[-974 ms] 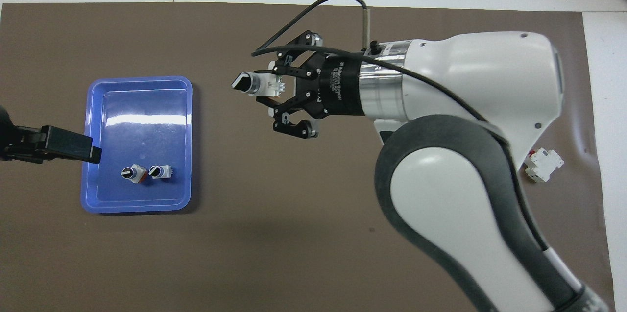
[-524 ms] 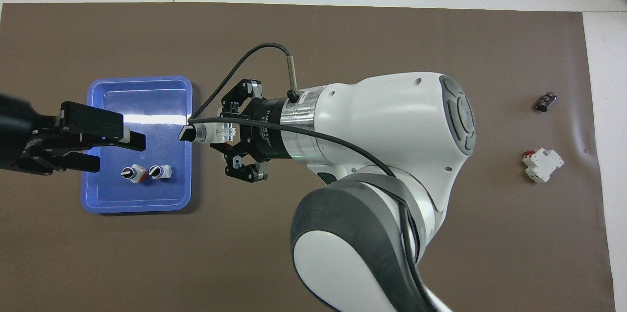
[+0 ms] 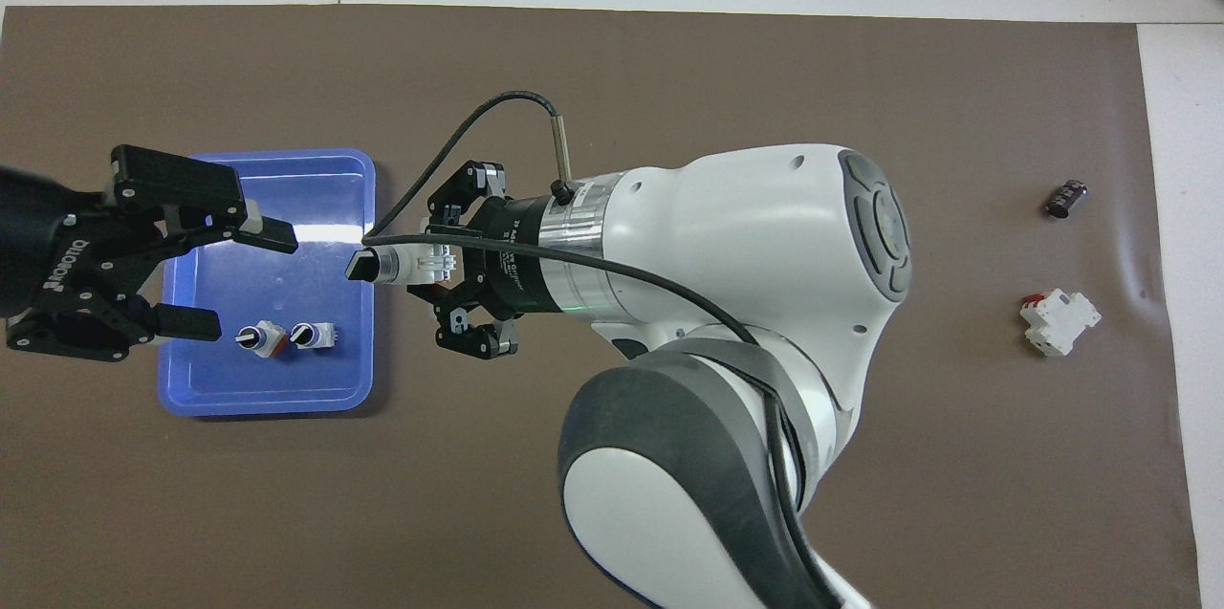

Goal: Turn and place switch with both arms
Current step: 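Hold the switch with the right gripper while the left gripper reaches it, then close the left gripper around the switch end held by the right gripper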

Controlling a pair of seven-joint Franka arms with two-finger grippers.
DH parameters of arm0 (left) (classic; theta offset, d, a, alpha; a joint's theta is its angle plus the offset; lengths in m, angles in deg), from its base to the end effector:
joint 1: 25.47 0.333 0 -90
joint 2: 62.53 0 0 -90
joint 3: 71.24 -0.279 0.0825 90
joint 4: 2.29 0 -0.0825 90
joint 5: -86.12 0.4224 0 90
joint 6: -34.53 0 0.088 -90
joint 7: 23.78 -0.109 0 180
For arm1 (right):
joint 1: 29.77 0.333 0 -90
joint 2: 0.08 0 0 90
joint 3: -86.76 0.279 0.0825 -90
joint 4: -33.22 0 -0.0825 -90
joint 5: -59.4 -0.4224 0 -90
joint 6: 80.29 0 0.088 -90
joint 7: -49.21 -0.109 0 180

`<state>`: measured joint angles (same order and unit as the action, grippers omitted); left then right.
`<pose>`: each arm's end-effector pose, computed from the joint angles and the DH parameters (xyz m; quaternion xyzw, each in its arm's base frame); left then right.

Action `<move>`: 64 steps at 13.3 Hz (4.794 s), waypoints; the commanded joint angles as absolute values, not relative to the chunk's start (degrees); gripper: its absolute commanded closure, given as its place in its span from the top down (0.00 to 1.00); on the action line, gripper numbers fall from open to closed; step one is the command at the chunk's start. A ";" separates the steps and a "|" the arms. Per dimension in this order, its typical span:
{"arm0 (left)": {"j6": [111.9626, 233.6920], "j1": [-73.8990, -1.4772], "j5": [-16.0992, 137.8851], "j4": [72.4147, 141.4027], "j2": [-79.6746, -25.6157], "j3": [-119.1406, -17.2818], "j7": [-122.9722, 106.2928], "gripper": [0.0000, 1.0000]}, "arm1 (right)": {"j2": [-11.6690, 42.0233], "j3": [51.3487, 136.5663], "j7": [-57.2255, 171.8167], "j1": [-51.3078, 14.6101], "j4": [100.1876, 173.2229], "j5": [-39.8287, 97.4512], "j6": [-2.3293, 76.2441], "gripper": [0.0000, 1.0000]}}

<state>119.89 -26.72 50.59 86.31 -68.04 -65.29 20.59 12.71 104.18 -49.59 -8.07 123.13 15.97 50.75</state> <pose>0.5414 -0.1393 0.6663 0.9136 0.2750 -0.1133 0.2771 0.5449 0.4412 0.5344 -0.6821 0.5946 0.2540 0.3415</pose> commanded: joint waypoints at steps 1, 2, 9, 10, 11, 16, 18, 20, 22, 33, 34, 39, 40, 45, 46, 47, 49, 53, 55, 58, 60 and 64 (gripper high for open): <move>124.43 -27.23 50.52 88.76 -69.12 -63.60 19.29 1.00 | 13.55 104.25 -50.64 -8.24 121.63 17.30 50.58 0.00; 124.01 -27.14 51.74 88.68 -69.12 -63.68 19.89 1.00 | 13.55 104.25 -50.55 -8.33 121.72 17.39 50.58 0.00; 124.97 -28.02 61.69 89.47 -69.39 -60.78 5.11 1.00 | 13.55 104.25 -50.55 -8.24 121.72 17.39 50.40 0.00; 124.88 -28.02 61.34 89.47 -69.39 -60.78 -0.35 0.99 | 13.55 104.25 -50.46 -8.15 121.72 17.39 50.40 0.00; 124.97 -28.02 60.98 89.47 -69.39 -60.78 -5.80 0.93 | 13.55 104.25 -50.46 -8.15 121.72 17.39 50.49 0.00; 124.36 -27.50 53.45 92.00 -70.70 -61.13 -34.36 0.53 | 13.55 104.25 -50.46 -8.24 121.72 17.39 50.49 0.00; 124.97 -27.14 50.18 94.12 -71.75 -61.74 -42.47 0.44 | 13.55 104.25 -50.46 -8.24 121.72 17.39 50.67 0.00; 125.41 -27.14 50.08 95.26 -72.37 -61.75 -46.09 0.36 | 13.55 104.25 -50.46 -8.24 121.72 17.39 50.67 0.00; 126.46 -27.14 50.08 95.44 -72.46 -62.10 -47.95 0.28 | 13.55 104.25 -50.46 -8.24 121.81 17.39 50.76 0.00; 133.50 -27.14 46.49 98.70 -73.34 -62.45 -50.23 0.34 | 13.55 104.25 -50.37 -8.24 121.72 17.48 50.84 0.00; 133.41 -27.05 45.26 98.70 -73.34 -62.45 -51.11 0.34 | 13.55 104.25 -50.37 -8.33 121.72 18.00 50.84 0.00; 132.80 -27.14 44.63 98.70 -73.52 -62.45 -52.61 0.28 | 13.55 104.25 -50.37 -8.33 121.81 18.18 50.84 0.00; 132.36 -27.14 44.63 98.78 -73.60 -62.45 -52.96 0.27 | 13.55 104.25 -50.37 -8.33 121.81 18.18 50.84 0.00; 133.58 -27.23 43.84 101.77 -75.10 -62.45 -53.66 0.24 | 13.55 104.25 -50.37 -8.50 121.90 18.27 50.58 0.00; 134.28 -27.40 43.84 101.95 -75.19 -62.36 -53.67 0.24 | 13.55 104.25 -50.37 -8.50 121.81 18.35 50.58 0.00; 134.64 -27.49 43.76 101.86 -75.19 -62.36 -53.58 0.24 | 13.55 104.25 -50.37 -8.50 121.81 18.36 50.49 0.00; 134.90 -27.49 43.14 101.86 -75.19 -62.36 -53.58 0.23 | 13.46 104.25 -50.37 -8.50 121.90 18.36 50.49 0.00; 134.90 -27.41 42.88 101.86 -75.27 -62.36 -49.72 0.00 | 13.46 104.25 -50.37 -8.50 121.90 18.36 50.32 0.00; 134.82 -27.23 42.88 102.04 -75.36 -62.36 -49.10 0.00 | 13.37 104.25 -50.37 -8.50 121.90 18.36 50.23 0.00; 134.64 -27.14 43.84 101.77 -75.63 -62.19 -41.57 0.00 | 13.28 104.25 -50.37 -8.59 121.99 18.36 50.14 0.00; 132.72 -26.97 43.84 101.95 -76.15 -62.36 -32.79 0.00 | 13.28 104.16 -50.37 -8.59 121.99 18.44 50.14 0.00; 132.35 -27.49 43.76 101.60 -76.15 -61.84 -14.24 0.00 | 13.20 104.16 -50.37 -8.59 122.07 18.44 50.14 0.00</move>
<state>133.90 -27.30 44.54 99.88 -73.91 -62.44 -21.53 12.85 104.00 -49.59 -8.26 122.80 16.98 50.01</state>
